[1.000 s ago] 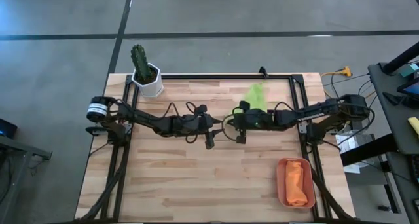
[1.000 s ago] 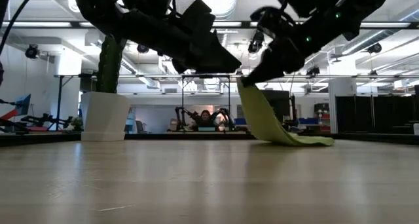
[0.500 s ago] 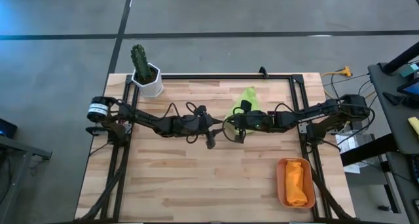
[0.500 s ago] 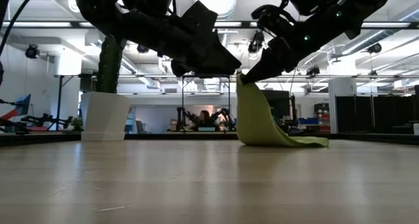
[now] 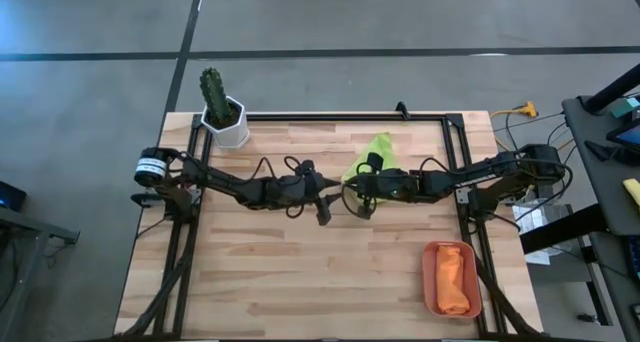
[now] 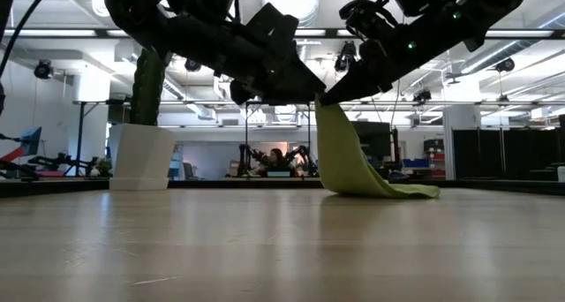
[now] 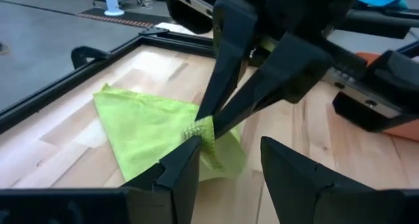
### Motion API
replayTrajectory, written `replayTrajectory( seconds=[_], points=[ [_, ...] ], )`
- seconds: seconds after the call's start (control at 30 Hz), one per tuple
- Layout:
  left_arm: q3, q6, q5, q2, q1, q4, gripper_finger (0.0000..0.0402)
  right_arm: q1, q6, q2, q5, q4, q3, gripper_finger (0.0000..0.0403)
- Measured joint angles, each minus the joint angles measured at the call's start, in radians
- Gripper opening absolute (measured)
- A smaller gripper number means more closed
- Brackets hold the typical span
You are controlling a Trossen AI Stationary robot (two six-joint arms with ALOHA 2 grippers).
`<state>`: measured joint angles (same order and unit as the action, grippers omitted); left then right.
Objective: Roll microfiber towels into tight, uniform cylinder then place into a basket
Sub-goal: Fold the green microfiber cloth
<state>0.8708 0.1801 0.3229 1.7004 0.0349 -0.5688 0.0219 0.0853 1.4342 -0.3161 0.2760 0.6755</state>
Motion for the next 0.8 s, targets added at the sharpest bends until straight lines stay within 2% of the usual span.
replayTrajectory(
  seconds=[0.27,0.8],
  points=[
    [0.0,0.001,0.051,0.0,0.0,0.002,0.0148,0.011,-0.007,0.0,0.001,0.016,0.0,0.0012],
    [-0.002,-0.003,0.079,0.0,0.001,0.002,0.0147,0.032,0.006,0.0,0.001,0.048,0.0,0.0012]
  ],
)
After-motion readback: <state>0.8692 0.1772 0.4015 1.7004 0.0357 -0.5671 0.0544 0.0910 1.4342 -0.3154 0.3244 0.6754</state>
